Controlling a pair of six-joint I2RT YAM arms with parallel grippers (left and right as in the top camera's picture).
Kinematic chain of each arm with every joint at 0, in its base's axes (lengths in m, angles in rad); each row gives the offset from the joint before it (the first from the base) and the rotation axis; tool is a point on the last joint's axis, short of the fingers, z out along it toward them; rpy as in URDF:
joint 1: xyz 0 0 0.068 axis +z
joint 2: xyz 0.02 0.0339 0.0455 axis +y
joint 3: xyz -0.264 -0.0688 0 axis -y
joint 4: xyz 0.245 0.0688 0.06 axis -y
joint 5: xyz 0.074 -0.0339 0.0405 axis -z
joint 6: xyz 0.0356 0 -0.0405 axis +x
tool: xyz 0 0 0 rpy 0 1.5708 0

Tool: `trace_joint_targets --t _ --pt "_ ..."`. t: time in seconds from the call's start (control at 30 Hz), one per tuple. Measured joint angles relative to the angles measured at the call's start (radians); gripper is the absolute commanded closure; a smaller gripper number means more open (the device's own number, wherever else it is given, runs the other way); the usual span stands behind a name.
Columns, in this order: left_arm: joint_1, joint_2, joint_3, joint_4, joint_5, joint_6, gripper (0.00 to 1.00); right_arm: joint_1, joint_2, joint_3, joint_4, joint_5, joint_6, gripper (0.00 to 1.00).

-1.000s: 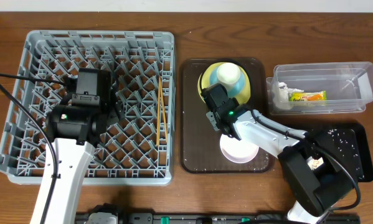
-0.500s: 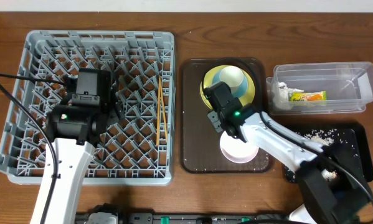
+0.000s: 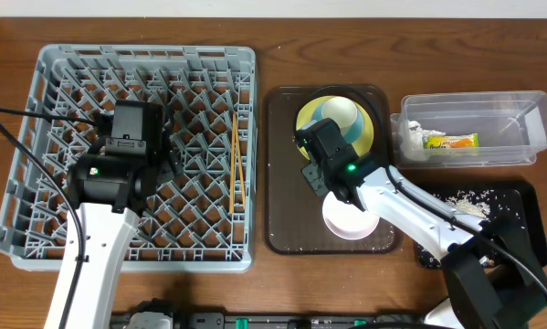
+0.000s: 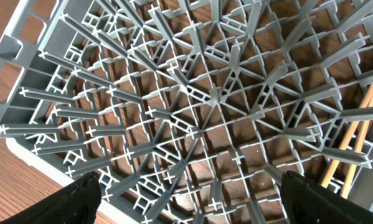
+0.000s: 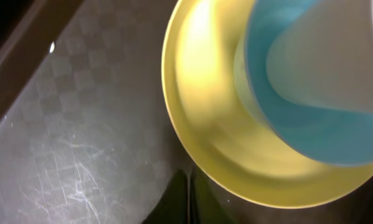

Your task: Sort waste into correct bins and load items into the dishwasher rack

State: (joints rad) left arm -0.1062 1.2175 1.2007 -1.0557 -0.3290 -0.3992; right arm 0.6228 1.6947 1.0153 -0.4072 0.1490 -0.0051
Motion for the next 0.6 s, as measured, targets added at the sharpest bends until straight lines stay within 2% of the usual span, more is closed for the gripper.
trace_joint_targets --t 0.6 --pt "0.000 0.000 0.000 0.000 0.000 0.000 0.07 -0.025 0.000 0.000 0.007 0.000 -0.029 0.99"
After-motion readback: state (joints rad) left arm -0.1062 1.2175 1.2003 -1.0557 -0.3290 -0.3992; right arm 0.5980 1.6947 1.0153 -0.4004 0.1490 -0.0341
